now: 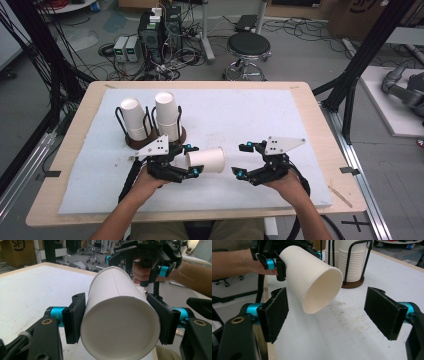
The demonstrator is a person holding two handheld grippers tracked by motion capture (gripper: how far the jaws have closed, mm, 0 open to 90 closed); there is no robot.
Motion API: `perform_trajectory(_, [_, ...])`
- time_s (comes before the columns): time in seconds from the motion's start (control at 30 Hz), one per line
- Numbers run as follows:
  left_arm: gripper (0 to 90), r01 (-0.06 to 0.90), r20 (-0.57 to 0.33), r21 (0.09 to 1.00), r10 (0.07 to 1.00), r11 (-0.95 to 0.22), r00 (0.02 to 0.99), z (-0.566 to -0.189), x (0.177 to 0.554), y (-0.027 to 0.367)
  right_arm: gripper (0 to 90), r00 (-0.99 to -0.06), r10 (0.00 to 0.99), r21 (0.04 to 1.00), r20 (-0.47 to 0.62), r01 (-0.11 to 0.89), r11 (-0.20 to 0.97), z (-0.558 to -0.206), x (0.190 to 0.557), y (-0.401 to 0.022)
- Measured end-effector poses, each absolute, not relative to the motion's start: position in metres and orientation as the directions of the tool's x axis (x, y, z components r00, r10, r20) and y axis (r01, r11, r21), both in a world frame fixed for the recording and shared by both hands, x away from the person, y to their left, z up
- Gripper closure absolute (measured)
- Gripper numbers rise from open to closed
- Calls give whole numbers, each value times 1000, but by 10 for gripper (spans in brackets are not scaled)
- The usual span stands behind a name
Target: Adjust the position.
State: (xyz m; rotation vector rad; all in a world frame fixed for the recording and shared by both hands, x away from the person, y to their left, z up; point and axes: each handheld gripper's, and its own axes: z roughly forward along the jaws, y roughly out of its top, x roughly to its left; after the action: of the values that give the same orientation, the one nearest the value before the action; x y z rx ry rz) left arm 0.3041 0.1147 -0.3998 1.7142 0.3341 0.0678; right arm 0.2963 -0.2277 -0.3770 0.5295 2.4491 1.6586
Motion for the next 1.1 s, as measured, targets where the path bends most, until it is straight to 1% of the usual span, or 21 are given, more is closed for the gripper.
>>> perform_trajectory(0.13, [344, 171, -143, 981, 248, -93, 958, -401, 302, 116, 205, -928, 356, 928, 106, 222, 300, -387, 295, -228])
perform_trajectory(0.23, [345, 165, -140, 982, 235, -93, 962, -401, 301, 116, 205, -933, 339, 926, 120, 229, 301, -390, 295, -225])
perform_trajectory(0.3, [345, 166, -142, 982, 225, -89, 964, -401, 300, 116, 204, -934, 336, 928, 119, 225, 298, -391, 295, -225])
perform_trajectory(0.37, [345, 165, -144, 983, 216, -83, 966, -401, 299, 116, 205, -942, 312, 928, 123, 221, 300, -391, 294, -221])
perform_trajectory(0.43, [345, 162, -145, 984, 190, -77, 971, -402, 298, 115, 204, -946, 298, 929, 124, 217, 301, -391, 294, -217])
perform_trajectory(0.6, [346, 152, -138, 986, 175, -73, 975, -401, 296, 114, 204, -954, 266, 927, 136, 217, 307, -392, 295, -211])
perform_trajectory(0.73, [347, 146, -133, 987, 151, -75, 980, -401, 295, 112, 204, -955, 260, 926, 142, 222, 307, -393, 295, -209])
perform_trajectory(0.93, [348, 146, -138, 988, 125, -56, 983, -400, 294, 110, 204, -959, 233, 931, 163, 227, 285, -394, 295, -207])
perform_trajectory(1.1, [352, 139, -133, 989, 102, -49, 986, -398, 293, 107, 195, -965, 189, 934, 183, 230, 272, -397, 295, -200])
